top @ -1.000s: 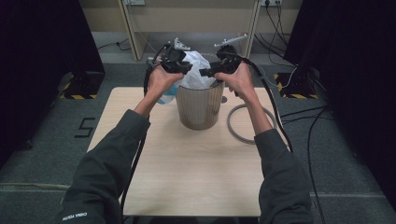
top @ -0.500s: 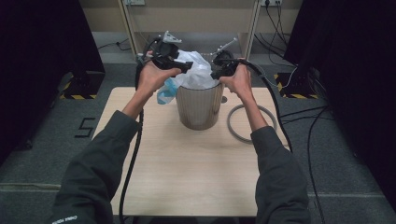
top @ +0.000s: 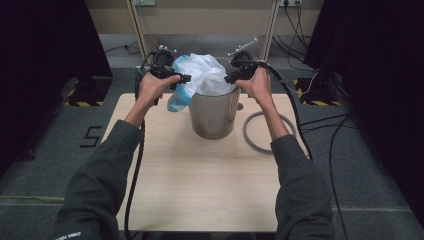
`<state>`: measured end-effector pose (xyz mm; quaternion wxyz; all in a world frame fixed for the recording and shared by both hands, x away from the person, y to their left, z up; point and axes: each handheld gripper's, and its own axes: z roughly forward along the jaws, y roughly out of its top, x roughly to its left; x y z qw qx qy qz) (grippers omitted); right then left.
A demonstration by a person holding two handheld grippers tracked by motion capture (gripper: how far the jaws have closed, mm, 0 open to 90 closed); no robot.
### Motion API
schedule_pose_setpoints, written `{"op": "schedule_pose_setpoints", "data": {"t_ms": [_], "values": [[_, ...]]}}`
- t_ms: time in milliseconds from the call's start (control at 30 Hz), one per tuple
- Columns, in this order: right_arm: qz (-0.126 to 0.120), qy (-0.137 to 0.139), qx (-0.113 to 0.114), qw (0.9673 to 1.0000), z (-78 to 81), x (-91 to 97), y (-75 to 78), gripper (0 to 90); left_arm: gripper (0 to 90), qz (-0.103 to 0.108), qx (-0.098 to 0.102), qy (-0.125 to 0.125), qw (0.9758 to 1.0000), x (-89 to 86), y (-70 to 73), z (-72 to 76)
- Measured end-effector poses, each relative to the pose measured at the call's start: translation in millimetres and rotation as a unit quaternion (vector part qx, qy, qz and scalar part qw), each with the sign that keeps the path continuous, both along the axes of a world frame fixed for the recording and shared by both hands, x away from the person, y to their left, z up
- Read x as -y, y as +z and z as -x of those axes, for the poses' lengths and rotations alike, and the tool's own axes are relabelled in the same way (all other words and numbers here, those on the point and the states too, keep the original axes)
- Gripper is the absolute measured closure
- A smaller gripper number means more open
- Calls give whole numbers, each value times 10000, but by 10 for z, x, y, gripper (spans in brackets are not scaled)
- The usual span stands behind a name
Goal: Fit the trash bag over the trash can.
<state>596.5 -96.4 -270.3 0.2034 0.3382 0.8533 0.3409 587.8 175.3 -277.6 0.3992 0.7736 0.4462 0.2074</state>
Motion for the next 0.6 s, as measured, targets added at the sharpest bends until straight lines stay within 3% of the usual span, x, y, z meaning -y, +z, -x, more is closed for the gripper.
{"op": "schedule_pose_setpoints", "data": {"t_ms": [100, 167, 200, 267, 333, 433, 500, 600], "values": [[-102, -43, 93, 9999, 7, 35, 27, 623, 483, -139, 270, -85, 9995, 47, 25, -5], [-166, -42, 139, 9998, 30, 49, 44, 598, 599, -340, 413, -166, 9984, 88, 58, 4], [-197, -45, 146, 9997, 42, 52, 53, 592, 635, -464, 581, -178, 9971, 105, 81, 0], [-337, -8, 204, 9992, 81, 70, 84, 572, 725, -407, 730, -80, 9965, 140, 125, 18], [-501, 27, 232, 9985, 107, 85, 113, 554, 791, -415, 754, -190, 9961, 203, 157, 33], [-788, 141, 379, 9961, 138, 113, 180, 521, 827, -462, 783, -341, 9953, 333, 167, 47], [-741, 140, 486, 9960, 155, 94, 219, 483, 826, -496, 792, -451, 9946, 428, 166, 57], [-790, 231, 466, 9955, 161, -15, 252, 423, 814, -537, 870, -529, 9933, 495, 186, 60]]}}
